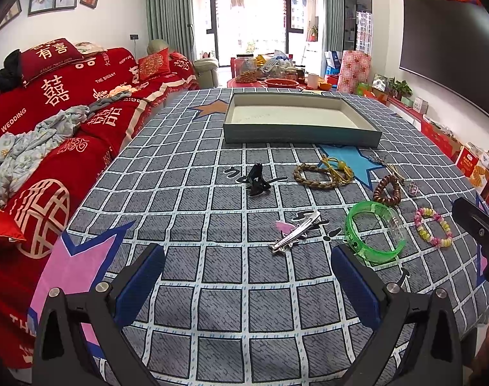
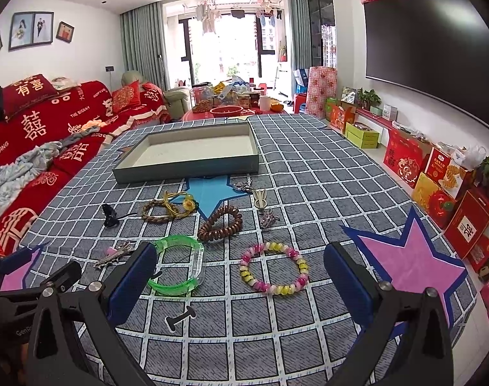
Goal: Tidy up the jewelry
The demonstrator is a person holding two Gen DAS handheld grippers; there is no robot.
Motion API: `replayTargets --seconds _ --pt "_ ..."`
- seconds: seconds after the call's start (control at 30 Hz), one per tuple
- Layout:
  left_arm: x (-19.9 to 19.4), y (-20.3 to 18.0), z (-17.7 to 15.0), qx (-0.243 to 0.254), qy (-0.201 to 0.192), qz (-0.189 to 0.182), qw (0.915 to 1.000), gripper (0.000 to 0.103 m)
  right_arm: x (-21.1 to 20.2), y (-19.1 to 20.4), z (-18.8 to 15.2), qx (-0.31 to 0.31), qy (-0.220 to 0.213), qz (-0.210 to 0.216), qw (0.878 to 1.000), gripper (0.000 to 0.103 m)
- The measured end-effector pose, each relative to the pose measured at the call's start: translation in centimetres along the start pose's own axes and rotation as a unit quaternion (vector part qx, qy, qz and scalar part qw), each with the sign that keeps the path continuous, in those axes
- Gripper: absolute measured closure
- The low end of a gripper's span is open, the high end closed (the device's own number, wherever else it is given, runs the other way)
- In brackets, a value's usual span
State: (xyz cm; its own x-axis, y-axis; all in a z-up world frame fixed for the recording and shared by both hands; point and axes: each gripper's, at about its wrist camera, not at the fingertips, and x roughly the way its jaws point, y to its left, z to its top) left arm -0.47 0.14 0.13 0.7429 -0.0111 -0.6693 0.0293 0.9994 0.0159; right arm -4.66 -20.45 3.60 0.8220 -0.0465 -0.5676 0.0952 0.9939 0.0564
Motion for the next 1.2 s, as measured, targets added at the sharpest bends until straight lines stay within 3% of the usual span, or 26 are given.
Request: replayTargets --seconds 1.2 --pt "-0.01 0.05 0.01 0.000 0.000 0.000 1.0000 0.000 0.01 0.13 -0.06 0.000 0.000 0.001 1.000 0.000"
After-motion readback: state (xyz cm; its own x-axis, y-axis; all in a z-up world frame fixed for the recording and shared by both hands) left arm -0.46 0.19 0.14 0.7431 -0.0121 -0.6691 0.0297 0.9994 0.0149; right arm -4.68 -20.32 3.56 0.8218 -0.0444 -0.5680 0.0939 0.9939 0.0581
